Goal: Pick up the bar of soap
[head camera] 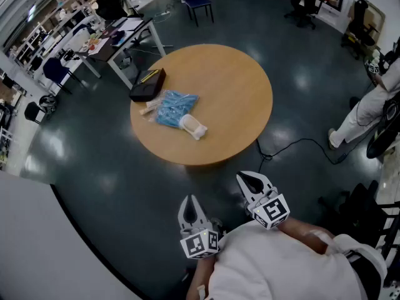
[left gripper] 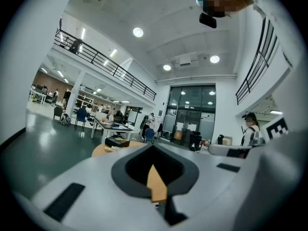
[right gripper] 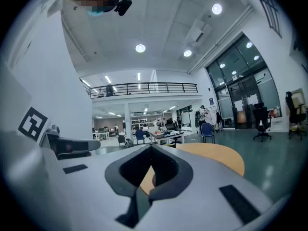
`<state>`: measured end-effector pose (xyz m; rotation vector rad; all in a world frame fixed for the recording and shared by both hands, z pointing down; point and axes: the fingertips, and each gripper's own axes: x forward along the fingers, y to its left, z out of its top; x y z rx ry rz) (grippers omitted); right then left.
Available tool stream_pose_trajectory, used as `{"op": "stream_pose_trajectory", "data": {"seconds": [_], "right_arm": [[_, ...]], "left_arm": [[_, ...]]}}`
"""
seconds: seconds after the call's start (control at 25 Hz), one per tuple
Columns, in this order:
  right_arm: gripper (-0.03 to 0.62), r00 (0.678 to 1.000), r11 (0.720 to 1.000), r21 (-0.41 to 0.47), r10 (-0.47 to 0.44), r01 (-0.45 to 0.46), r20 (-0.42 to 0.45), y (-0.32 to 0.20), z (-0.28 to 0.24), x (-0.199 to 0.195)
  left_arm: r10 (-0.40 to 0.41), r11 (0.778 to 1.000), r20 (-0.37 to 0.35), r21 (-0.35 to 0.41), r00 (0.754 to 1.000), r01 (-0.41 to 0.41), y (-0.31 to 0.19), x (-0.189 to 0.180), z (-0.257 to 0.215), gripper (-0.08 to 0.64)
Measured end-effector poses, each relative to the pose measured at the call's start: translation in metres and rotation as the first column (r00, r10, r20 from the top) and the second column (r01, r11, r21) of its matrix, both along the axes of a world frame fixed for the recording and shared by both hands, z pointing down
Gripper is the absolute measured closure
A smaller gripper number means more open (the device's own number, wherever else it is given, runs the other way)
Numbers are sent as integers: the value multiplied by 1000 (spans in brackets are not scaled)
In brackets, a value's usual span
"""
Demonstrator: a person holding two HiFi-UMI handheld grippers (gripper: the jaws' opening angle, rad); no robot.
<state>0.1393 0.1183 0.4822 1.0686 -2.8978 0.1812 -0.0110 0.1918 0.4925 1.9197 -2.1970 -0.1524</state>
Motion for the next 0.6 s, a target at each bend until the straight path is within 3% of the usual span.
{"op": "stream_pose_trajectory", "data": {"seconds": [0.6], "right_arm": [[578, 1000, 1000, -10, 7, -7, 17, 5, -2, 0]], "left_arm": [[6, 1000, -4, -13, 1000, -6, 2, 0, 2, 554]]}}
